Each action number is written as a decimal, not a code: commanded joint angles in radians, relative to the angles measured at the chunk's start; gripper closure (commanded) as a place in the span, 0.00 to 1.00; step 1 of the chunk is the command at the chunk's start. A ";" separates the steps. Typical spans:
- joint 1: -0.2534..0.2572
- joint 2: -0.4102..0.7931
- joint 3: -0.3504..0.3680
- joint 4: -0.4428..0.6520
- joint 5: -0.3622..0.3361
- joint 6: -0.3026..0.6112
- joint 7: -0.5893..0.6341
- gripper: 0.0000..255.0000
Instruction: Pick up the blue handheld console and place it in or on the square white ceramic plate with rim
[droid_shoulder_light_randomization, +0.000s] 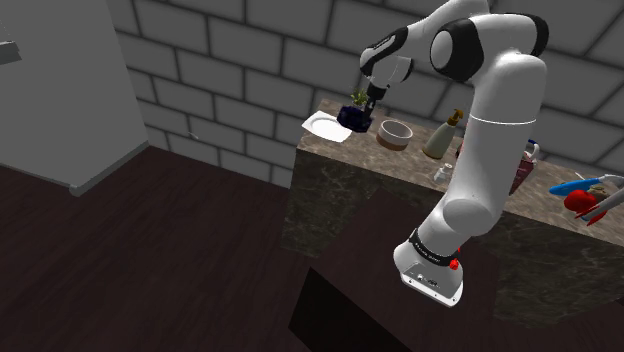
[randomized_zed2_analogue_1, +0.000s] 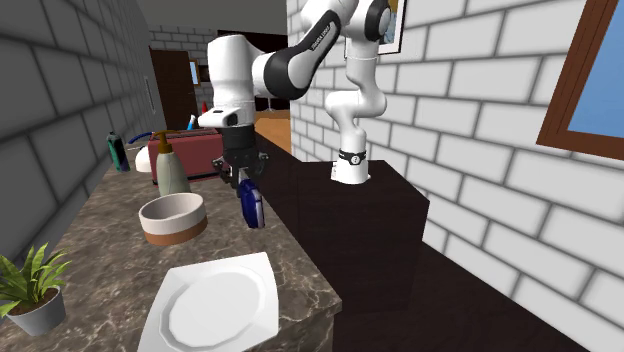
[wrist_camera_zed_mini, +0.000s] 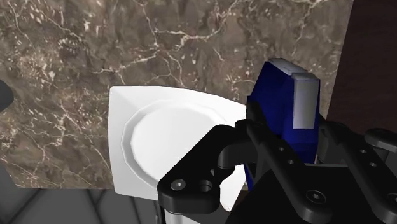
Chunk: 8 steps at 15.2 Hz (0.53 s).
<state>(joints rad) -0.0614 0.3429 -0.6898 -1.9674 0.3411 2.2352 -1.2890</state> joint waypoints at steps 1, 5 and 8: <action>-0.034 0.080 0.025 0.105 0.044 -0.041 -0.010 1.00; -0.100 0.228 0.068 0.341 0.093 -0.141 0.009 1.00; -0.159 0.349 0.099 0.549 0.121 -0.229 0.037 1.00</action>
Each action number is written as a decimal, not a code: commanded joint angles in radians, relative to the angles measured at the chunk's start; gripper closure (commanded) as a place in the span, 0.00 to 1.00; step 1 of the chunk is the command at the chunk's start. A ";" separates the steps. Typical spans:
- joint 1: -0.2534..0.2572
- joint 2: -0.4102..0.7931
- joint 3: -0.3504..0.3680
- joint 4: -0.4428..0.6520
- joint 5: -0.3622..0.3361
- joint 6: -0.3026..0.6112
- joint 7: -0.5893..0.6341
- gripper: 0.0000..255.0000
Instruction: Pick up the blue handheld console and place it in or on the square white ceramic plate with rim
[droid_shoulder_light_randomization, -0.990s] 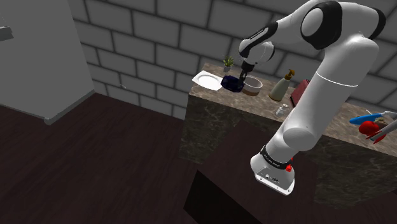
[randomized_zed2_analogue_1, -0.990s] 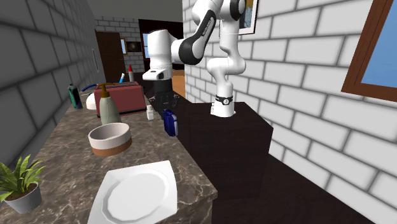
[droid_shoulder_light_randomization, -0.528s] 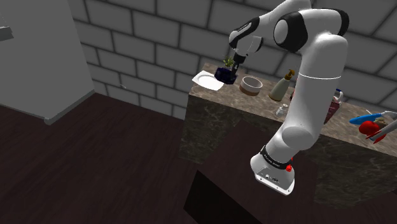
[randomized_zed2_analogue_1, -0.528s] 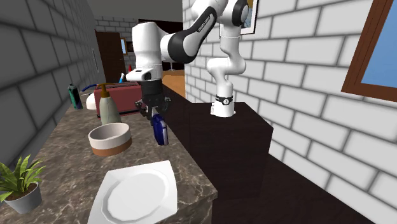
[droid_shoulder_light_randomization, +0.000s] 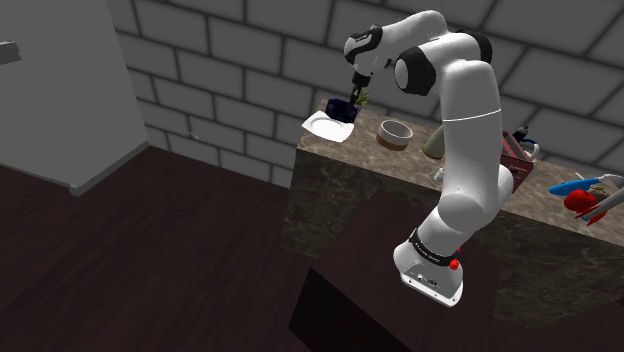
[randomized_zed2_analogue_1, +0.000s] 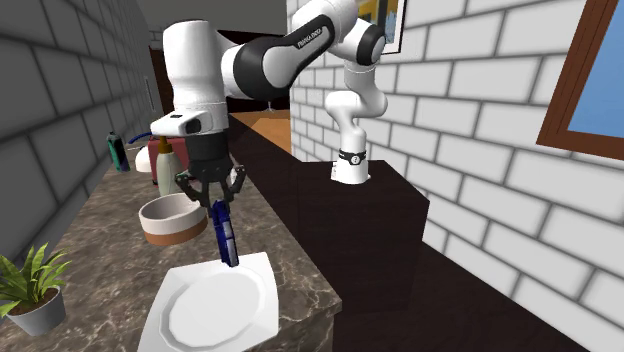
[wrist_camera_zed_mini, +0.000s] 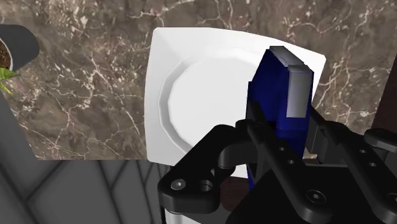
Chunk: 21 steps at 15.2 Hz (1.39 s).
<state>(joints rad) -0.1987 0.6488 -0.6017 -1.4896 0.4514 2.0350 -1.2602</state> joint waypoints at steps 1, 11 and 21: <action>-0.044 0.086 0.021 0.150 0.018 -0.061 0.021 1.00; -0.115 0.254 0.063 0.366 0.051 -0.098 0.053 1.00; -0.118 0.313 0.084 0.334 0.075 -0.011 0.035 1.00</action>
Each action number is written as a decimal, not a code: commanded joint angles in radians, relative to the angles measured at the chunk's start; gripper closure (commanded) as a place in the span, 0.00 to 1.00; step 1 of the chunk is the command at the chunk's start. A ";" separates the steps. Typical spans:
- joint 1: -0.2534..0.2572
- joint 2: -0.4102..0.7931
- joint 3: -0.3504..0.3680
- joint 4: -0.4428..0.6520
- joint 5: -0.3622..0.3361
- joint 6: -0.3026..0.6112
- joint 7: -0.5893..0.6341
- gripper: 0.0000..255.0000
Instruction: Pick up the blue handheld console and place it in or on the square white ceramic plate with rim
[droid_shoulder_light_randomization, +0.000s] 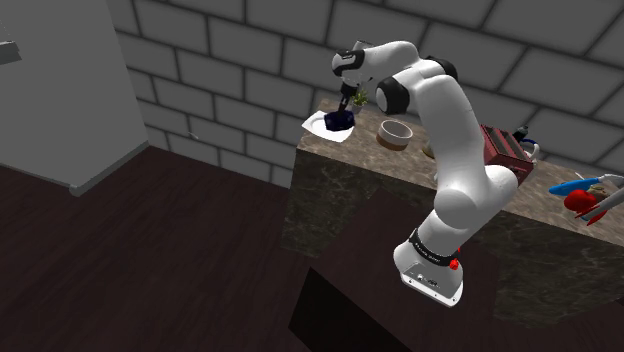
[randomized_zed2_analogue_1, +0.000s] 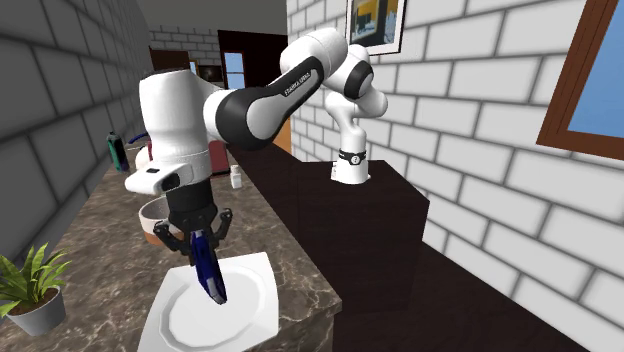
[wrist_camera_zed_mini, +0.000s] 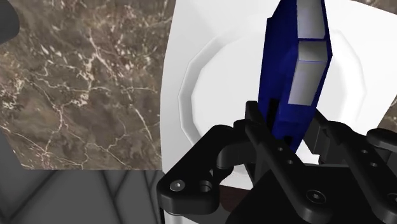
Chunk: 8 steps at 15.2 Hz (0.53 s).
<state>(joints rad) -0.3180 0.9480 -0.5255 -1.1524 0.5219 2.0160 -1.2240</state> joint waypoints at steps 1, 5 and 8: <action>0.002 0.014 0.008 -0.003 0.005 0.008 -0.001 1.00; 0.002 0.014 0.008 -0.003 0.005 0.008 -0.001 1.00; 0.003 0.013 0.007 -0.006 0.005 0.010 -0.001 0.00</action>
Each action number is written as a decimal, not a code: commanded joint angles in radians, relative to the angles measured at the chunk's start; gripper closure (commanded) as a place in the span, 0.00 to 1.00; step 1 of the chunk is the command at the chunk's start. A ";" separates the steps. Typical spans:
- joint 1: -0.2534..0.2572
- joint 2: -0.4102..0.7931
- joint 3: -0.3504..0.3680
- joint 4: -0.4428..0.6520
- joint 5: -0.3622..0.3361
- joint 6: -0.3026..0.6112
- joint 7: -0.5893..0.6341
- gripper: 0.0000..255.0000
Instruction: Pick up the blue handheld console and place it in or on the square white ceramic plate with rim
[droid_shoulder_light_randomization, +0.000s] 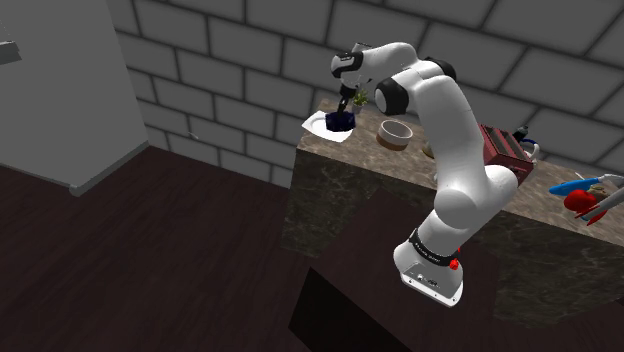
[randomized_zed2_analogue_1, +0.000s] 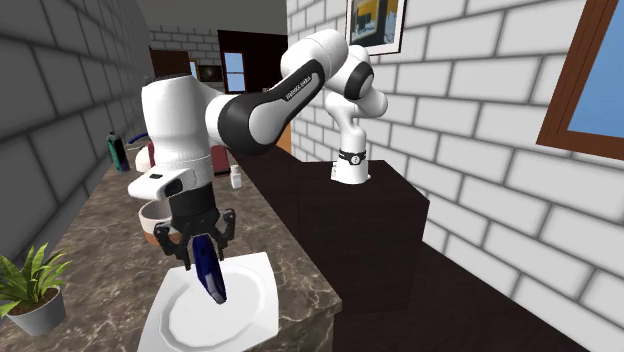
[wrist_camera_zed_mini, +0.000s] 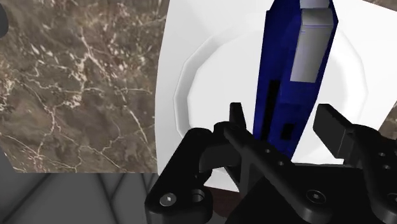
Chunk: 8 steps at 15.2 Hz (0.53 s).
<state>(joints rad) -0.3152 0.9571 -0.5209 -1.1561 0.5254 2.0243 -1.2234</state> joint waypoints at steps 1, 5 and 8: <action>0.003 0.001 0.002 -0.002 0.000 -0.001 0.002 0.00; -0.001 0.005 0.003 0.001 0.002 0.000 -0.002 0.00; 0.003 -0.046 -0.014 0.012 -0.017 -0.060 0.007 0.00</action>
<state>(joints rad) -0.3135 0.9292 -0.5293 -1.1411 0.5138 1.9795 -1.2158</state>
